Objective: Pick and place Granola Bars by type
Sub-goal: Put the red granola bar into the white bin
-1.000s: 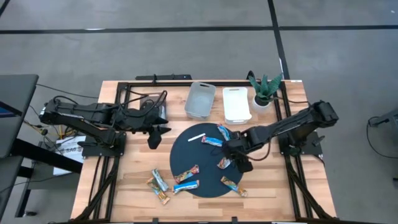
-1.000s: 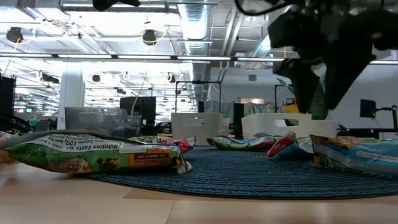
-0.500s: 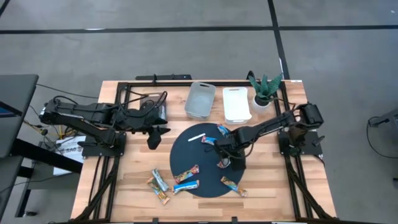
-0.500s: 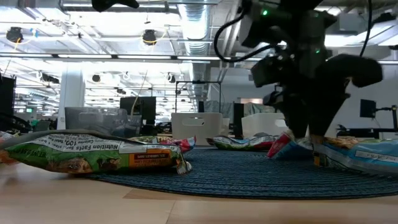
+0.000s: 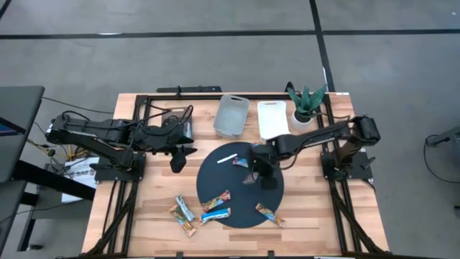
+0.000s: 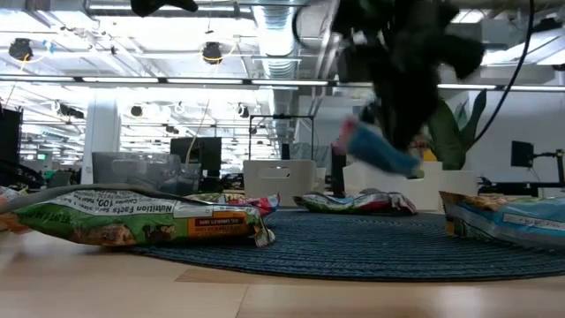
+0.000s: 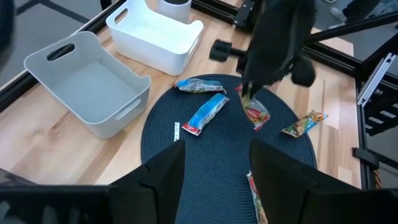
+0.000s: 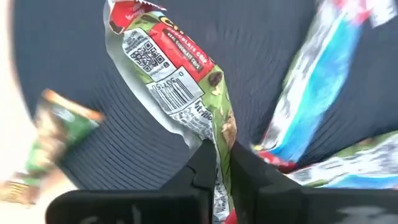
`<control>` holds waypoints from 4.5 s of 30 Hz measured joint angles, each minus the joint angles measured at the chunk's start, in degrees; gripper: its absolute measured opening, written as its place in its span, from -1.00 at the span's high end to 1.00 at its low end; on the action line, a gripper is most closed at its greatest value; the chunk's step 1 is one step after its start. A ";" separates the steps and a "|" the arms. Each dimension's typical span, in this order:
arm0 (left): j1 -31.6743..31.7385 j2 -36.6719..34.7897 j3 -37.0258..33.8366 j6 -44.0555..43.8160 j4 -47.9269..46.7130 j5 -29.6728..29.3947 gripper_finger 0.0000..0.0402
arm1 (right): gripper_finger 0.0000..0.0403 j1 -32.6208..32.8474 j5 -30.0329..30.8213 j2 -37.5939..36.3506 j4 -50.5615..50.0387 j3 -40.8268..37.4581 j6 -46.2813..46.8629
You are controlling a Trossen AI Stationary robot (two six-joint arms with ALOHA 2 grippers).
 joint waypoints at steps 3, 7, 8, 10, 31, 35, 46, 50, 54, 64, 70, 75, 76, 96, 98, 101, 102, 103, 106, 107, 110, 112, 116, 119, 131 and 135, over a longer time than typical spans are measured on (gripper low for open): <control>0.00 0.00 0.00 0.02 0.00 -0.11 0.15 | 0.92 -1.93 0.41 -3.77 0.45 2.90 2.30; 0.00 0.00 0.00 0.02 0.02 -0.34 0.15 | 0.97 -6.20 7.89 -9.08 0.51 6.41 4.51; 0.00 0.00 0.00 0.02 0.01 -0.64 0.15 | 0.97 -7.65 10.03 -10.23 0.17 6.93 5.25; 0.00 0.00 0.00 0.04 0.02 -1.27 0.15 | 0.95 -11.09 13.43 -12.21 -0.17 7.73 7.39; 0.02 0.00 0.00 -0.04 0.03 -2.71 0.15 | 0.75 -33.04 13.48 -9.82 -17.61 7.77 21.39; 0.02 0.00 0.00 -0.07 0.02 -3.33 0.15 | 0.46 -32.98 13.46 -10.18 -16.63 7.77 18.76; 0.02 0.00 0.00 -1.14 0.02 -3.87 0.15 | -0.11 -25.85 4.12 -10.96 -16.46 7.77 13.47; 0.02 0.00 0.00 -2.58 0.00 -3.87 0.15 | -0.12 -19.85 3.82 -10.95 -16.48 7.77 13.69; 0.02 0.00 0.00 -3.06 -0.02 -4.28 0.15 | -0.07 -14.60 3.89 -10.93 -16.48 7.77 16.50; 0.02 0.00 0.00 -3.33 -0.84 -4.47 0.15 | 0.09 -9.13 6.80 -3.87 -13.95 7.71 28.05; 0.02 -0.04 0.00 -2.85 -3.29 -4.26 0.15 | 0.14 -8.75 13.91 4.73 -12.27 7.69 28.71; 0.02 -0.04 0.00 -0.92 -4.14 -3.23 0.15 | 0.15 -11.04 14.82 9.20 -10.26 7.73 30.65; 0.02 -0.04 0.00 -0.67 -4.04 -3.17 0.15 | 0.15 -11.45 14.83 10.06 -10.30 7.69 30.65; 0.02 -0.04 0.00 2.14 -4.04 -2.58 0.15 | 0.94 -14.23 8.91 9.36 -4.95 7.77 30.90; 0.02 -0.04 0.00 2.16 -4.04 -2.60 0.15 | 0.93 -14.25 8.94 7.73 -4.26 7.73 31.41; 0.02 -0.04 0.00 2.16 -4.04 -2.62 0.15 | 0.98 -14.74 9.38 4.28 -3.19 7.73 31.47; 0.02 -0.04 0.00 2.17 -4.02 -2.62 0.15 | 0.98 -14.97 10.16 3.01 -2.72 7.73 31.52; 0.02 -0.04 0.00 2.16 -4.02 -2.62 0.15 | 0.98 -15.27 11.17 1.67 -2.28 7.73 31.78; 0.02 -0.04 0.00 2.16 -4.00 -2.75 0.15 | 0.99 -17.02 14.78 -2.67 -1.10 7.73 32.51; 0.03 -0.04 0.00 2.18 -3.94 -2.89 0.15 | 0.99 -17.70 16.65 -4.10 -1.12 7.76 32.53; 0.09 -0.04 0.00 2.16 -3.82 -3.08 0.15 | 0.99 -20.45 22.58 -7.93 -3.07 7.77 32.55; 0.09 -0.04 0.00 2.16 -3.77 -3.19 0.15 | 1.00 -22.82 25.04 -9.79 -5.62 7.80 32.54; 0.09 -0.04 0.00 2.16 -3.78 -3.19 0.15 | 1.00 -27.36 27.45 -11.54 -12.48 7.80 32.51; 0.09 -0.04 0.00 2.16 -3.78 -3.21 0.15 | 0.99 -29.66 27.31 -11.78 -15.45 7.80 31.55; 0.09 -0.04 0.00 2.12 -3.78 -3.30 0.15 | 0.47 -32.84 21.98 -11.80 -16.48 7.80 29.06; 0.09 -0.04 0.00 2.12 -3.78 -3.35 0.15 | 0.11 -32.73 20.86 -11.80 -16.27 7.80 27.46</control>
